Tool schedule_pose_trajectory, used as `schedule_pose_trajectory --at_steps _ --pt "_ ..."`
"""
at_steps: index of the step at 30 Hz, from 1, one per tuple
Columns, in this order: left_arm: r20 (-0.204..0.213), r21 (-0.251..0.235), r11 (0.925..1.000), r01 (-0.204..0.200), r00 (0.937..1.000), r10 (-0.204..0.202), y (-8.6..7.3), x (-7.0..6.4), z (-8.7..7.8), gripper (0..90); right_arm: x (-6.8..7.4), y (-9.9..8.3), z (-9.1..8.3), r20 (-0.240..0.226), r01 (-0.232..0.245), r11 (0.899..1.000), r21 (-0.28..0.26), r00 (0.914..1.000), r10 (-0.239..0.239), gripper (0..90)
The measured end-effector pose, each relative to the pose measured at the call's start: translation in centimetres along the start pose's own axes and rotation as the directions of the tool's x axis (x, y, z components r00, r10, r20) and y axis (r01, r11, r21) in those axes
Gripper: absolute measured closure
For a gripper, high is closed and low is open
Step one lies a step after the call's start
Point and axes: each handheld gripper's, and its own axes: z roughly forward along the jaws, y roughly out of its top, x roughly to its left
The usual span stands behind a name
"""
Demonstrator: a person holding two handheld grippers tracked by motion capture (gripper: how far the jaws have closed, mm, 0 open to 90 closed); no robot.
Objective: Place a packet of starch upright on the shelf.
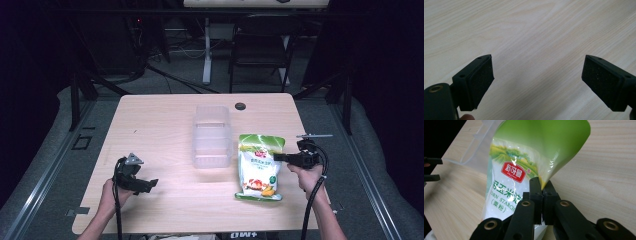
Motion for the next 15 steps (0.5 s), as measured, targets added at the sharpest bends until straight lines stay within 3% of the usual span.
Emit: schedule_pose_trajectory --at_steps 15 --pt "0.007 -0.010 0.9999 0.002 1.0000 -0.002 0.0 0.1 -0.1 10.0 2.5 0.6 -2.1 -0.016 0.077 0.995 -0.061 0.9968 -0.078 89.7"
